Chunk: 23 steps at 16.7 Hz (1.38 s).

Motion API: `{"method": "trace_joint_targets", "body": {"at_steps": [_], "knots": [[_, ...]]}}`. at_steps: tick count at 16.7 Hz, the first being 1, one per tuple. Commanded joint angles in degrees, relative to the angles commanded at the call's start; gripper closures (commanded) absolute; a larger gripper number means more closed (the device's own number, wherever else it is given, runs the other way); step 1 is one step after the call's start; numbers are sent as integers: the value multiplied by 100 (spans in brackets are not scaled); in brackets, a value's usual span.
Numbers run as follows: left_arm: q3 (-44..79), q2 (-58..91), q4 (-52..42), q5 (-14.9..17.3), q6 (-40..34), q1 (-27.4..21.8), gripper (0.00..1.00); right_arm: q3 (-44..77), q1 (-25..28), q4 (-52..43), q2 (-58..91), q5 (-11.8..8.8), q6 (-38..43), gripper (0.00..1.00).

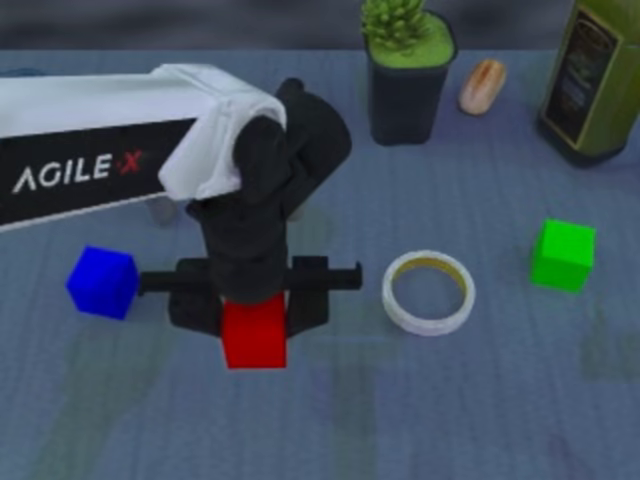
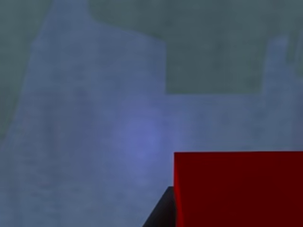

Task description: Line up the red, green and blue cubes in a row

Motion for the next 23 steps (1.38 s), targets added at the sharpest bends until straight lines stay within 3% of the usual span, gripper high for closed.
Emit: {"method": "trace_joint_targets", "body": {"at_steps": [6, 11, 23], "knots": [[-723, 435, 1211, 5, -23, -28, 100, 0, 0, 0, 0, 0, 0, 0], [-783, 478, 1291, 5, -26, -35, 100, 0, 0, 0, 0, 0, 0, 0], [-783, 478, 1291, 5, -26, -35, 10, 0, 0, 0, 0, 0, 0, 0]]}}
